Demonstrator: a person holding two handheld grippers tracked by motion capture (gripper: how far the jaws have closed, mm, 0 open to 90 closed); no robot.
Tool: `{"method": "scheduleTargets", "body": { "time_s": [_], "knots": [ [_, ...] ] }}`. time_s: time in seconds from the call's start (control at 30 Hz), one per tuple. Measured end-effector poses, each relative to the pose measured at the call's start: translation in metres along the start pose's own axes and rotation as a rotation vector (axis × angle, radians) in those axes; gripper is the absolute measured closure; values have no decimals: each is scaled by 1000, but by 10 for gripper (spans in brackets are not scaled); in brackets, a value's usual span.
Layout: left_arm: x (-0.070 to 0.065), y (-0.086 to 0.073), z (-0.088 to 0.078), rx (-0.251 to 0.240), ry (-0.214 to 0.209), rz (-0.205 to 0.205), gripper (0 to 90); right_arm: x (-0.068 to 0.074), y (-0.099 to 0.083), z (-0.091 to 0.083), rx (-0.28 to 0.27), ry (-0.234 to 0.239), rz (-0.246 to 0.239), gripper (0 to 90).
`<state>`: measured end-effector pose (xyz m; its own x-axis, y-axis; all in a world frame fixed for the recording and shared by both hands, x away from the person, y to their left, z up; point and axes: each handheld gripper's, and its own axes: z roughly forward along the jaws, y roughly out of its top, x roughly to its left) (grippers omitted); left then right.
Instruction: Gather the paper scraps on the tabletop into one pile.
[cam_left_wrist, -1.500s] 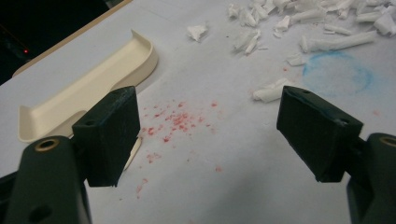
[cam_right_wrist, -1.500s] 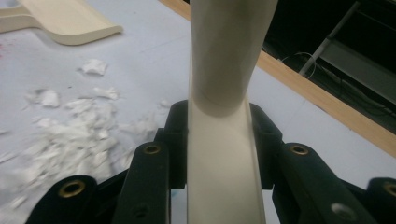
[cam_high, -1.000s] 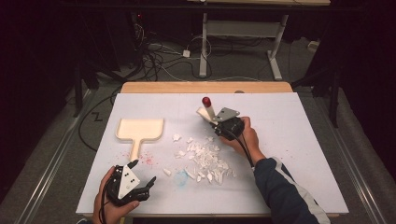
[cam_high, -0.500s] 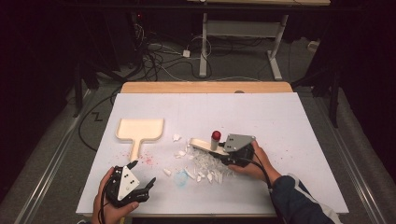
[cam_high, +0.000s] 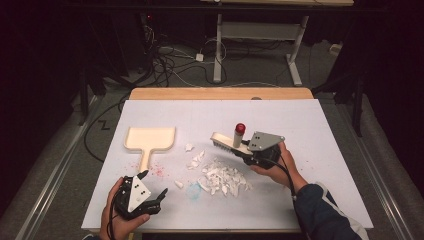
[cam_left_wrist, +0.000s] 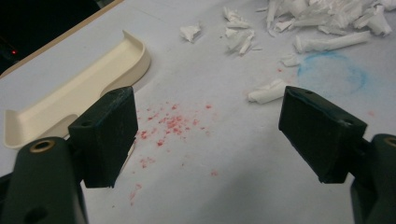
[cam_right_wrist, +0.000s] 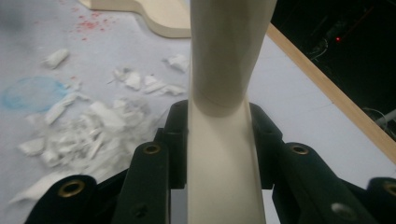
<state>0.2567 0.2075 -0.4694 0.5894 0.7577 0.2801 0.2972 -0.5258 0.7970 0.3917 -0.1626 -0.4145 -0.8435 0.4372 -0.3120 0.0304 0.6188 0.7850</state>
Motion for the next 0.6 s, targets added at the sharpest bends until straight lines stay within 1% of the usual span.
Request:
{"method": "scheduleTargets", "body": {
  "time_s": [0.03, 0.07, 0.1, 0.13, 0.23, 0.3, 0.37, 0.5, 0.6],
  "knots": [
    [0, 0, 0, 0, 1, -1, 188, 0, 0, 0, 0, 0, 0, 676],
    [0, -1, 0, 1, -1, 0, 188, -5, 4, 7, 6, -13, 2, 676],
    [-1, -1, 0, 6, -2, 5, 188, -5, 4, 7, 6, -13, 2, 676],
    [-1, -1, 1, 8, -2, 9, 188, -7, 6, 12, 16, -17, 4, 676],
    [0, 0, 0, 8, 0, 9, 188, -10, 16, 27, 44, -45, -24, 676],
    [1, -1, 0, 10, 1, 5, 188, -11, 24, 38, 46, -51, -33, 676],
    [1, -1, 0, 10, 0, 8, 188, -10, 31, 49, 60, -57, -62, 676],
    [2, -2, 1, 11, -4, -1, 188, -5, 42, 72, 51, -48, -81, 676],
    [2, -3, 1, 17, -10, 1, 188, 0, 48, 90, 55, -42, -100, 676]
  ]
}}
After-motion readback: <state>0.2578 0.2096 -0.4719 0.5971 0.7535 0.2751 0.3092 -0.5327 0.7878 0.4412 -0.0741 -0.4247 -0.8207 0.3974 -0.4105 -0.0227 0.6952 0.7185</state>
